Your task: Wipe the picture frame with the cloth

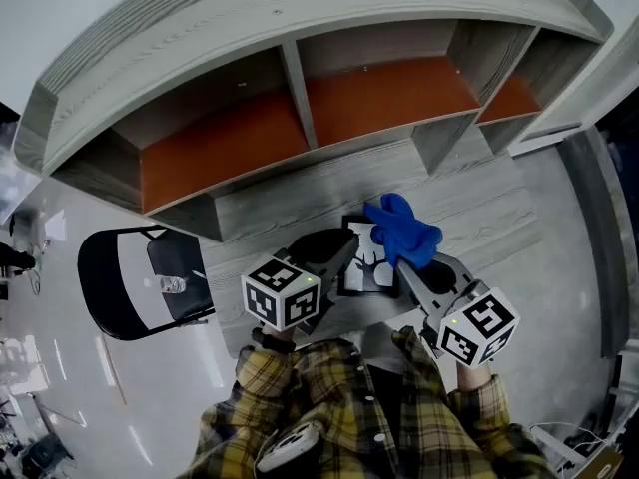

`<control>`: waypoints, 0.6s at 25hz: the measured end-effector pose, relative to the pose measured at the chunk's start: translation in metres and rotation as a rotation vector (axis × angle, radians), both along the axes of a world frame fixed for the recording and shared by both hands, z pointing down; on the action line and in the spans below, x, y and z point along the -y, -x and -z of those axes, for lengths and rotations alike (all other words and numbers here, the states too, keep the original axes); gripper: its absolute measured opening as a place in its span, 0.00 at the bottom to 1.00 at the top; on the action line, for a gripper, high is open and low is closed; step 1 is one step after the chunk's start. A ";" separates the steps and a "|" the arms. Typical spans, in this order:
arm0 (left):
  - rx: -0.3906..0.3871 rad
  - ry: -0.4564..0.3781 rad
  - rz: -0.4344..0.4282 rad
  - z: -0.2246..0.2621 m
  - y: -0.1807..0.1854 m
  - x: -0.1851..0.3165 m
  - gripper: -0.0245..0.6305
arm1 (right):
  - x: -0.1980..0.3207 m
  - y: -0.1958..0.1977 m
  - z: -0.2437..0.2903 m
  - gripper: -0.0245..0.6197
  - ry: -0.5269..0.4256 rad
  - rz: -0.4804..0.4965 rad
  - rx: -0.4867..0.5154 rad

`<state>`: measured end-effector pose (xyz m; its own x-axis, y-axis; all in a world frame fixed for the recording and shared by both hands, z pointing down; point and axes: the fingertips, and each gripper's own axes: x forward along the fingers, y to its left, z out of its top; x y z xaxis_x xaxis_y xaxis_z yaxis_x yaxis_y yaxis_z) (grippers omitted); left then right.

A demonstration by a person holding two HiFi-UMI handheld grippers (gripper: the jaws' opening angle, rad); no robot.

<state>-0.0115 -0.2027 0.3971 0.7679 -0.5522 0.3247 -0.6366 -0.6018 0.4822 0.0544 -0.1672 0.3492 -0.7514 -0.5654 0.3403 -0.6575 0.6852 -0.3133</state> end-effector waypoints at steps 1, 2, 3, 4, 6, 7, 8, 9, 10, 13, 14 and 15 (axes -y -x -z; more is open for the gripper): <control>0.000 -0.035 -0.004 0.014 -0.003 -0.003 0.09 | 0.000 -0.003 0.010 0.12 -0.021 -0.007 0.011; -0.003 -0.067 -0.007 0.027 -0.005 -0.005 0.07 | 0.000 -0.005 0.020 0.12 -0.042 -0.013 0.020; -0.007 -0.097 -0.009 0.040 -0.007 -0.008 0.05 | 0.000 -0.007 0.029 0.12 -0.062 -0.017 0.029; -0.009 -0.123 -0.011 0.052 -0.009 -0.010 0.05 | 0.000 -0.009 0.036 0.12 -0.081 -0.021 0.037; -0.007 -0.165 -0.017 0.070 -0.014 -0.016 0.05 | 0.000 -0.014 0.047 0.12 -0.108 -0.028 0.047; -0.001 -0.179 -0.023 0.075 -0.016 -0.019 0.04 | 0.000 -0.016 0.051 0.12 -0.118 -0.031 0.051; 0.009 -0.188 -0.034 0.079 -0.019 -0.022 0.04 | 0.000 -0.018 0.054 0.12 -0.125 -0.034 0.053; 0.020 -0.194 -0.048 0.081 -0.022 -0.025 0.04 | 0.000 -0.020 0.057 0.12 -0.133 -0.036 0.055; 0.031 -0.197 -0.062 0.082 -0.024 -0.028 0.04 | 0.000 -0.021 0.059 0.12 -0.139 -0.038 0.056; 0.037 -0.198 -0.082 0.082 -0.026 -0.035 0.04 | 0.000 -0.022 0.061 0.12 -0.148 -0.035 0.053; 0.033 -0.197 -0.081 0.082 -0.027 -0.036 0.04 | -0.001 -0.022 0.061 0.12 -0.147 -0.032 0.050; 0.030 -0.197 -0.079 0.082 -0.027 -0.036 0.04 | -0.001 -0.023 0.060 0.12 -0.146 -0.029 0.048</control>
<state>0.0151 -0.1664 0.3147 0.8027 -0.5458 0.2403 -0.5964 -0.7310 0.3316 0.0772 -0.1659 0.2888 -0.7476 -0.6278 0.2164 -0.6641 0.7070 -0.2432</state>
